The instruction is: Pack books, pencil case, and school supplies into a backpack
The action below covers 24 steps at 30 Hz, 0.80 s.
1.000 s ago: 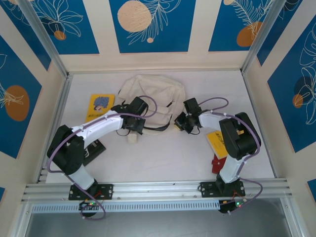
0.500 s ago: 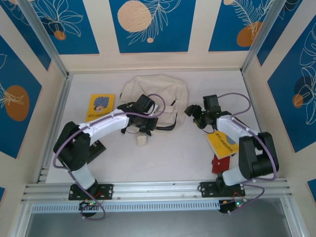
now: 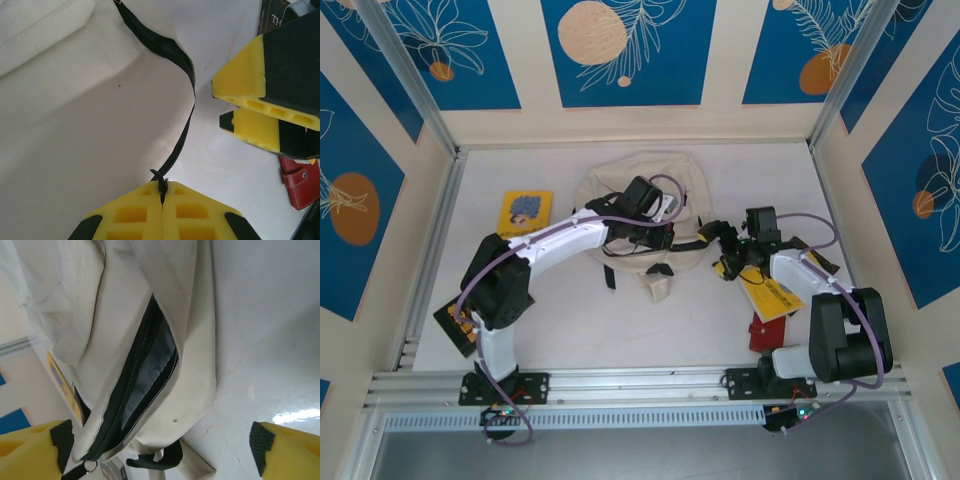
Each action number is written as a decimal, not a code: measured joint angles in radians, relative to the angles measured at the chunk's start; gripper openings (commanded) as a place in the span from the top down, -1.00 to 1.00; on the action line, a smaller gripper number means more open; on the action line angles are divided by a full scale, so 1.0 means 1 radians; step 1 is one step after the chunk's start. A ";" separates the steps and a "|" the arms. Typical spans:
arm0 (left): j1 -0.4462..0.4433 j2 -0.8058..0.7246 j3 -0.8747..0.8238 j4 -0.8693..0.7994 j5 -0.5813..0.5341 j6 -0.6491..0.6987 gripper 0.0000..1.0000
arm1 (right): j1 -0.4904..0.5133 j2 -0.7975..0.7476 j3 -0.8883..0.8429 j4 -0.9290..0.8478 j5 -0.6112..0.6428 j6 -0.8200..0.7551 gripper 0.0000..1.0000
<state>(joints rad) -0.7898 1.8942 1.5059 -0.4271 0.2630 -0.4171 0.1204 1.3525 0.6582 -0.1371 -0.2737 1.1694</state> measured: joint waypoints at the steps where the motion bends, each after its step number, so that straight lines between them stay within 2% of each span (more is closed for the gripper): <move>1: 0.000 0.003 0.000 0.000 0.001 -0.003 1.00 | 0.002 -0.001 -0.022 0.038 -0.020 0.031 -0.99; 5: -0.001 0.007 0.000 0.000 0.003 -0.010 1.00 | 0.024 0.000 -0.061 0.128 -0.055 0.126 -0.99; 8: -0.001 0.007 0.000 0.000 0.003 -0.016 1.00 | 0.051 0.024 -0.058 0.199 -0.072 0.176 -0.90; 17: -0.001 0.005 -0.002 0.002 0.000 -0.024 1.00 | 0.122 0.175 -0.054 0.409 -0.101 0.325 -0.48; 24: -0.001 0.004 -0.021 0.005 -0.009 -0.029 1.00 | 0.142 0.241 -0.032 0.482 -0.097 0.370 0.00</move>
<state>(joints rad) -0.7906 1.8984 1.4853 -0.4225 0.2539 -0.4465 0.2623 1.5940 0.6262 0.3450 -0.3710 1.5398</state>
